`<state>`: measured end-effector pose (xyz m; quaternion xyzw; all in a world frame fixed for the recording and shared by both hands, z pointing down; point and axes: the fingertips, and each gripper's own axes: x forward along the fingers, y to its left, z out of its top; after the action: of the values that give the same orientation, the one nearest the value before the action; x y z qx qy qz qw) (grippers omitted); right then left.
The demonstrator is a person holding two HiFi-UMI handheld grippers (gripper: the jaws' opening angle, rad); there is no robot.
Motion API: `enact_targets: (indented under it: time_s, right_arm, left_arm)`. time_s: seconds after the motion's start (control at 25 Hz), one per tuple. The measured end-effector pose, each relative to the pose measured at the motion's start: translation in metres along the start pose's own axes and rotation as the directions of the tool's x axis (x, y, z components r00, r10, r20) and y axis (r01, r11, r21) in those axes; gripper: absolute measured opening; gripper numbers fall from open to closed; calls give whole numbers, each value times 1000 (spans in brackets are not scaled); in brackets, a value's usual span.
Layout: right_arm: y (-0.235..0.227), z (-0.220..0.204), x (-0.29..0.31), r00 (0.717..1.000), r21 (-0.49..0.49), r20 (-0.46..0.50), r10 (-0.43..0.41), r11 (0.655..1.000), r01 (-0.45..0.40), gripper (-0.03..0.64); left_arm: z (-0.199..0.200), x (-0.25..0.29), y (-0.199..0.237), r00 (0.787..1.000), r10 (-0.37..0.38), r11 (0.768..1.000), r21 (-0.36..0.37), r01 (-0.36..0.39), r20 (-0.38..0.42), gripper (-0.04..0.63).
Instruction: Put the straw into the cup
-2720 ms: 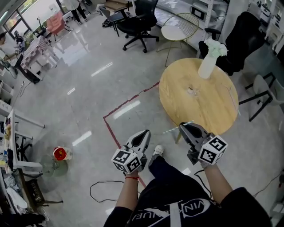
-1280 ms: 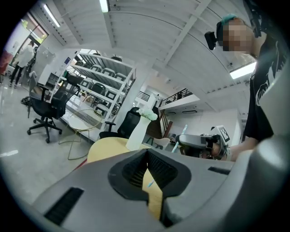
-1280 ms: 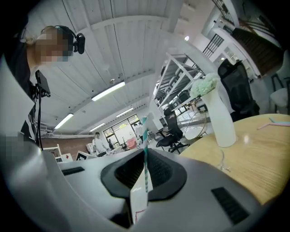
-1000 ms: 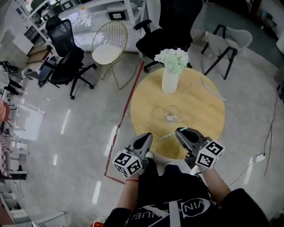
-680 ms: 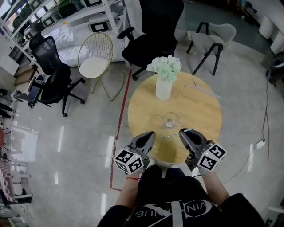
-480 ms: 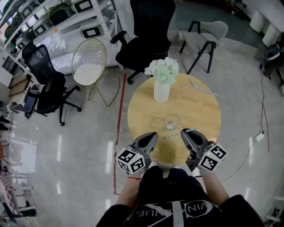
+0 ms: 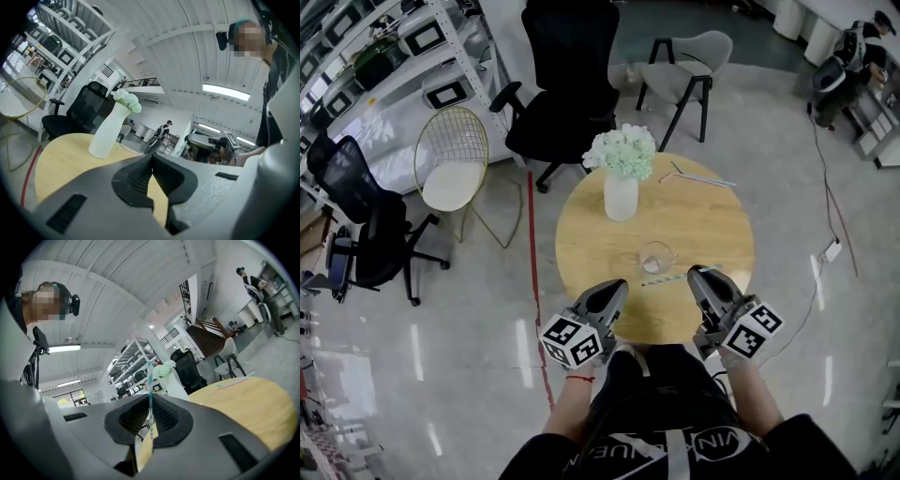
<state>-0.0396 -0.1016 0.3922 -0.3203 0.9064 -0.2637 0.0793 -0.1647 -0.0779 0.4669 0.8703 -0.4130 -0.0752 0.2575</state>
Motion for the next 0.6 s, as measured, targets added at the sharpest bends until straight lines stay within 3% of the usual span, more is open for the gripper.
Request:
enact_targets:
  time_s: [0.12, 0.28, 0.6]
  right_arm:
    - [-5, 5, -9, 999, 37, 34, -38, 999, 37, 20]
    - [-24, 12, -8, 995, 40, 58, -82, 996, 79, 20]
    - [-61, 4, 16, 993, 16, 17, -119, 993, 119, 20]
  left_arm:
    - [-2, 8, -5, 999, -38, 998, -58, 39, 23, 8]
    - [-9, 22, -10, 997, -76, 995, -57, 76, -2, 8]
    - [-15, 26, 22, 999, -20, 996, -83, 17, -36, 8]
